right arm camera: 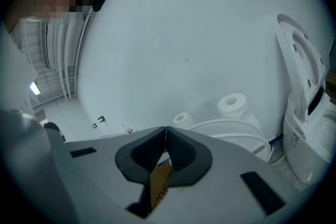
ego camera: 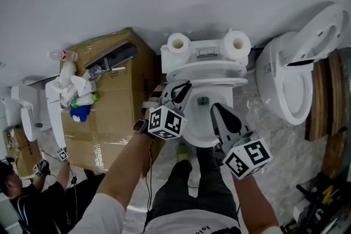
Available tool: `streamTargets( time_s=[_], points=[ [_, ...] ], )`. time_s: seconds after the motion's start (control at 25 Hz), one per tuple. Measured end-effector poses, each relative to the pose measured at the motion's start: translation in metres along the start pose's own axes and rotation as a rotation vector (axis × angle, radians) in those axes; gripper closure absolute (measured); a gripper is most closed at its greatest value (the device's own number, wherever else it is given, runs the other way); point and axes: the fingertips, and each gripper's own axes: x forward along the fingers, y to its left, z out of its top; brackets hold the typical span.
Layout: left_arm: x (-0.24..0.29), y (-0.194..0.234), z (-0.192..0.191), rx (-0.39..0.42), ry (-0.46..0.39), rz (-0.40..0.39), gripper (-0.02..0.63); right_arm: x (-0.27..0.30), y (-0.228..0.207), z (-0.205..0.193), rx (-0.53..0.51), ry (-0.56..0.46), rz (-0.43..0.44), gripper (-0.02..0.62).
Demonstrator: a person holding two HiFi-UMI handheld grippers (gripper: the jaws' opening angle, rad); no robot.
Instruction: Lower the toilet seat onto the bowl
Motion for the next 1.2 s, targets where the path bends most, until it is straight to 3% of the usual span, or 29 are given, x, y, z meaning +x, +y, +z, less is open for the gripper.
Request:
streamTargets(
  time_s=[0.28, 0.72, 0.96, 1.2],
  points=[
    [-0.03, -0.049, -0.004, 0.004, -0.017, -0.06, 0.563, -0.026, 0.013, -0.008, 0.008, -0.026, -0.022, 0.578],
    [-0.063, -0.125, -0.021, -0.007, -0.016, -0.112, 0.558, -0.084, 0.019, -0.033, 0.042, -0.088, -0.131, 0.578],
    [-0.073, -0.157, -0.033, 0.019, -0.004, -0.146, 0.552, -0.12, 0.024, -0.052, 0.065, -0.111, -0.188, 0.578],
    [-0.077, -0.183, -0.041, 0.042, 0.014, -0.168, 0.549, -0.139, 0.018, -0.071, 0.091, -0.1, -0.192, 0.578]
  ],
)
